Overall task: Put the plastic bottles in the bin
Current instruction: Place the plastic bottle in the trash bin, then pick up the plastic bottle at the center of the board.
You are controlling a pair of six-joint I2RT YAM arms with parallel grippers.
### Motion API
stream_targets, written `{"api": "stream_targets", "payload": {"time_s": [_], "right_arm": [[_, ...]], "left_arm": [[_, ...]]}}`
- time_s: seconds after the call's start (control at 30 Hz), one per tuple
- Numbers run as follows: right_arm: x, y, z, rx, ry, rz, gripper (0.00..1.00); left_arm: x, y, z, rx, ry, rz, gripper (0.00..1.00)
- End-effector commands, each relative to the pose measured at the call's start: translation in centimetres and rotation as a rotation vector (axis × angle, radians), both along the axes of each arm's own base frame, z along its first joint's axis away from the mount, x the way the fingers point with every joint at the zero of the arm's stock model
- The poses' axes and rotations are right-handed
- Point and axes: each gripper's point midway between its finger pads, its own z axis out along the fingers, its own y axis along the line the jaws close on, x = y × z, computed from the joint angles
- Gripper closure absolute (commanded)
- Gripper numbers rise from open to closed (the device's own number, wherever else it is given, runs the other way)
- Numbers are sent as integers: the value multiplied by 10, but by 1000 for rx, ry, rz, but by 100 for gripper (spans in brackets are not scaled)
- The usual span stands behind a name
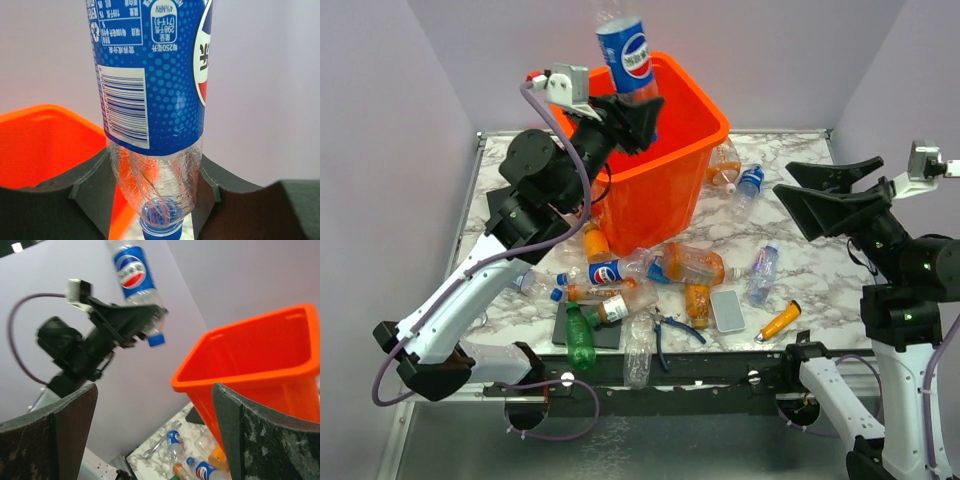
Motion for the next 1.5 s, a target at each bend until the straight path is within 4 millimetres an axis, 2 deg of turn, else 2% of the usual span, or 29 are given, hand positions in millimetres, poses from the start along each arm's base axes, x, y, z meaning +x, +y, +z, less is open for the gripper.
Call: {"api": "stream_targets", "payload": {"time_s": [0.0, 0.13, 0.2, 0.27, 0.4, 0.53, 0.63, 0.7, 0.8, 0.9, 0.97, 1.17, 1.23, 1.33, 1.47], "right_arm": [[38, -14, -52, -3, 178, -139, 0], [69, -46, -108, 64, 368, -357, 0], [78, -64, -141, 99, 437, -465, 0], [81, -76, -165, 129, 489, -533, 0], [78, -69, -206, -1, 536, -509, 0], [75, -69, -241, -18, 587, -509, 0], [75, -65, -258, -37, 614, -487, 0], [75, -64, -267, -43, 630, -485, 0], [76, -65, -273, -60, 635, -494, 0], [78, -69, -277, -71, 638, -517, 0], [80, -72, -278, -73, 638, -535, 0], [84, -75, -274, -85, 631, -560, 0], [86, -76, -274, -89, 642, -567, 0], [93, -83, -288, -109, 726, -613, 0], [99, -103, -338, -151, 960, -739, 0]], "left_arm": [[35, 64, -2, 114, 31, 368, 66], [55, 81, -3, 213, 35, 505, 60], [65, 80, -3, 241, 39, 523, 59], [77, 80, -4, 261, 49, 540, 59], [104, 77, -12, 272, 87, 537, 59], [129, 64, -38, 282, 146, 483, 59], [145, 59, -58, 322, 174, 496, 58], [152, 56, -70, 343, 191, 497, 53], [156, 51, -83, 362, 209, 485, 34], [155, 52, -87, 370, 214, 484, 13], [150, 56, -82, 360, 209, 492, 3], [122, 77, -47, 265, 167, 500, 1], [110, 86, -45, 241, 171, 497, 1], [87, 104, -61, 224, 199, 505, 1], [52, 137, -110, 249, 258, 544, 1]]}}
